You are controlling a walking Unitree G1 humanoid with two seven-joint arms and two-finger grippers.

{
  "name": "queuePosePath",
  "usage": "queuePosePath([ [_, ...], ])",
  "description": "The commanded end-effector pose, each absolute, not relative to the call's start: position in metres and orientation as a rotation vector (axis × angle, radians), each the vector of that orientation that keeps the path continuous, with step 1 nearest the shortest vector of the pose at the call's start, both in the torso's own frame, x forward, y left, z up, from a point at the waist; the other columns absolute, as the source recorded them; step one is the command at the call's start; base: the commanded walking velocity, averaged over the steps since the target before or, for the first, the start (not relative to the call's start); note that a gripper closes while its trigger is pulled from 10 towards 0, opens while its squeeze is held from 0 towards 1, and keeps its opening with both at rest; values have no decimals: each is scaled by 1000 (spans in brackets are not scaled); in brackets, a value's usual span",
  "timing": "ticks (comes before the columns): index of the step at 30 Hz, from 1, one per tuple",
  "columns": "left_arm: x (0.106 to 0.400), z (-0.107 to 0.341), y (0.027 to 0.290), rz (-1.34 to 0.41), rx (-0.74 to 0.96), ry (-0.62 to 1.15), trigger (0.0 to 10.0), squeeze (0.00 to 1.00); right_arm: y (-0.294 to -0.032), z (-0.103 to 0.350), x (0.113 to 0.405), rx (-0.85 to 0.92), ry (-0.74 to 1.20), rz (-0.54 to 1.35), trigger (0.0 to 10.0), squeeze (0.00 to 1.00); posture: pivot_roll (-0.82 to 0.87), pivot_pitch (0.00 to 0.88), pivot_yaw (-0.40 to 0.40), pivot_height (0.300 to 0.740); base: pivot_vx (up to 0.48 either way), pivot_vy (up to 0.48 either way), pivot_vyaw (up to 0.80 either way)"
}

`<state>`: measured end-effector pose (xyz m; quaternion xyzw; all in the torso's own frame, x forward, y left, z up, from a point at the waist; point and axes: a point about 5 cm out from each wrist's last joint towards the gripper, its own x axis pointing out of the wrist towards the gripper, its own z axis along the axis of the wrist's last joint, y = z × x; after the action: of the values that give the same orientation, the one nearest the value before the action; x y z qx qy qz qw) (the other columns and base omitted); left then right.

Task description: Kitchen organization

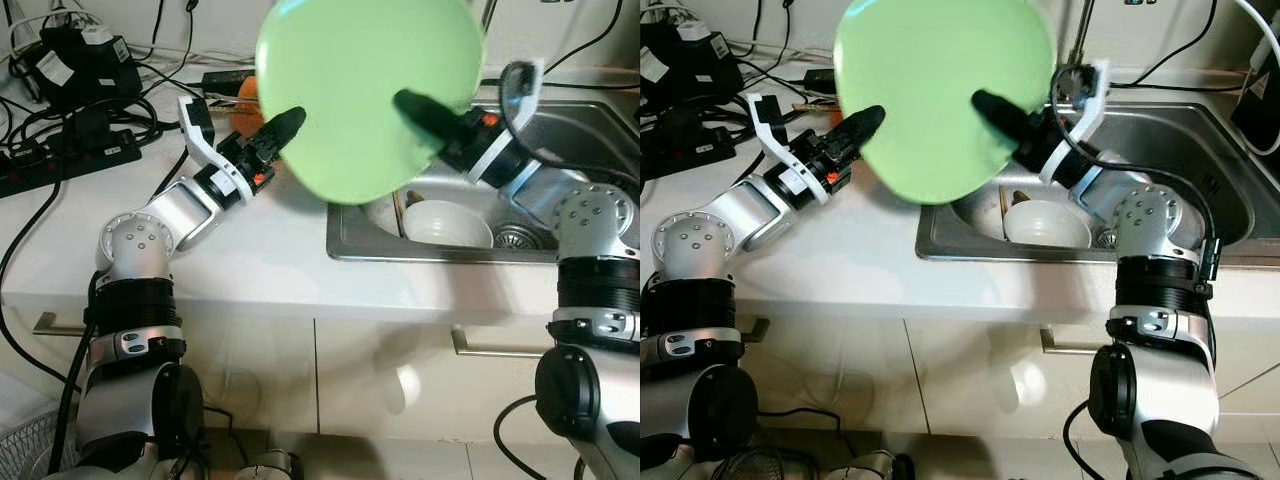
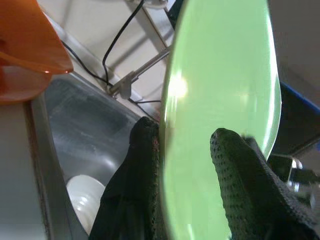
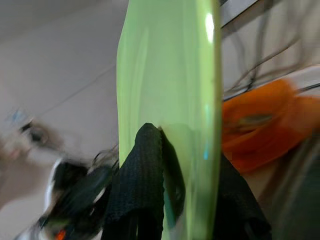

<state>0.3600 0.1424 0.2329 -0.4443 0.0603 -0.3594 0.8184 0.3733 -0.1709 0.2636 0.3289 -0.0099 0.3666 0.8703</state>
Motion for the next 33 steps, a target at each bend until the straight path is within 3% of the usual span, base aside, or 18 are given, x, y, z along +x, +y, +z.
queuePosePath([
  [1, 358, 244, 141, -820, -922, 101, 10000, 1000, -191, 273, 378, 672, -85, 638, 0, 0, 56, 52, 72, 740, 0, 0, 0],
  [12, 351, 232, 145, -704, -698, 60, 10000, 1000, -232, 272, 383, 669, -158, 425, 0, 0, 62, 44, 62, 740, 0, 0, 0],
  [17, 348, 224, 145, -635, -569, 43, 10000, 1000, -248, 255, 386, 536, -93, 298, 0, 0, 57, 36, 55, 740, 0, 0, 0],
  [21, 347, 217, 143, -613, -480, 47, 10000, 1000, -251, 237, 387, 459, -24, 251, 0, 0, 55, 29, 54, 740, 0, 0, 0],
  [26, 342, 205, 134, -626, -239, 34, 10000, 1000, -247, 198, 389, 294, 133, 218, 0, 0, 60, 33, 61, 740, 0, 0, 0],
  [33, 341, 204, 133, -622, -195, 21, 10000, 1000, -244, 173, 388, 232, 215, 152, 0, 0, 71, 19, 72, 740, 0, 0, 0],
])
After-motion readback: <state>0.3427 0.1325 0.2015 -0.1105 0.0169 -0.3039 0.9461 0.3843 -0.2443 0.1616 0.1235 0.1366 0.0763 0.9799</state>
